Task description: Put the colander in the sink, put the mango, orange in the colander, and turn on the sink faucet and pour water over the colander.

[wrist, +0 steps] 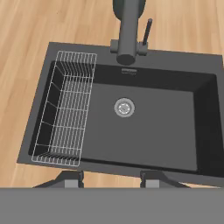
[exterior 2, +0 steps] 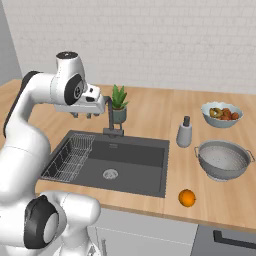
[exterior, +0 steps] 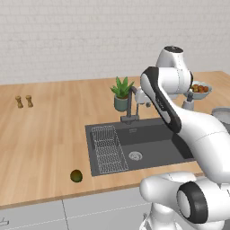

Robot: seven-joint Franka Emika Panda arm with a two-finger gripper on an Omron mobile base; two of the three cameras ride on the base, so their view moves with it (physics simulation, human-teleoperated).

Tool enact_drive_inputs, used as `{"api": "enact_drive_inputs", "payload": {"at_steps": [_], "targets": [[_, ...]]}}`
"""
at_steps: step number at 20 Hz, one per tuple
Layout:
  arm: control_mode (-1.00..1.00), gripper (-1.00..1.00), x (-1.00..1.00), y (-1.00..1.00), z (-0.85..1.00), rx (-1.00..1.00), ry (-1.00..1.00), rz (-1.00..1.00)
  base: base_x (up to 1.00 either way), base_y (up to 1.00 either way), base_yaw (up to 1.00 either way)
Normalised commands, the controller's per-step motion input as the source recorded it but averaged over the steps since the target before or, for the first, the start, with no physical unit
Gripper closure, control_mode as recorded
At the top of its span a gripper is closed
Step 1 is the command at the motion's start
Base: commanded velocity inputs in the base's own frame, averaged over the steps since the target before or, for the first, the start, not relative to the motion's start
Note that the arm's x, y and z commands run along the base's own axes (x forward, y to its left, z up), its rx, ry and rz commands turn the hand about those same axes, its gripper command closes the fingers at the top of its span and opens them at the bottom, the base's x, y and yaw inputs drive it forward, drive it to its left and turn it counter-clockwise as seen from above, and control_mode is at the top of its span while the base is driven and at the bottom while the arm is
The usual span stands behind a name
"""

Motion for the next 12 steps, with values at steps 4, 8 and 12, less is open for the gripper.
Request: {"api": "enact_drive_inputs", "payload": {"at_steps": [4,8,12], "targets": [[-1.0,-1.0,-0.14,-0.12,0.0,0.0,-0.01,-0.02,0.0,0.0,0.0],[-1.0,-1.0,-0.38,-0.47,0.0,0.05,-0.07,-0.01,0.0,0.0,0.0],[-1.0,-1.0,-0.22,-0.7,0.0,0.07,-0.1,0.0,0.0,0.0,0.0]]}}
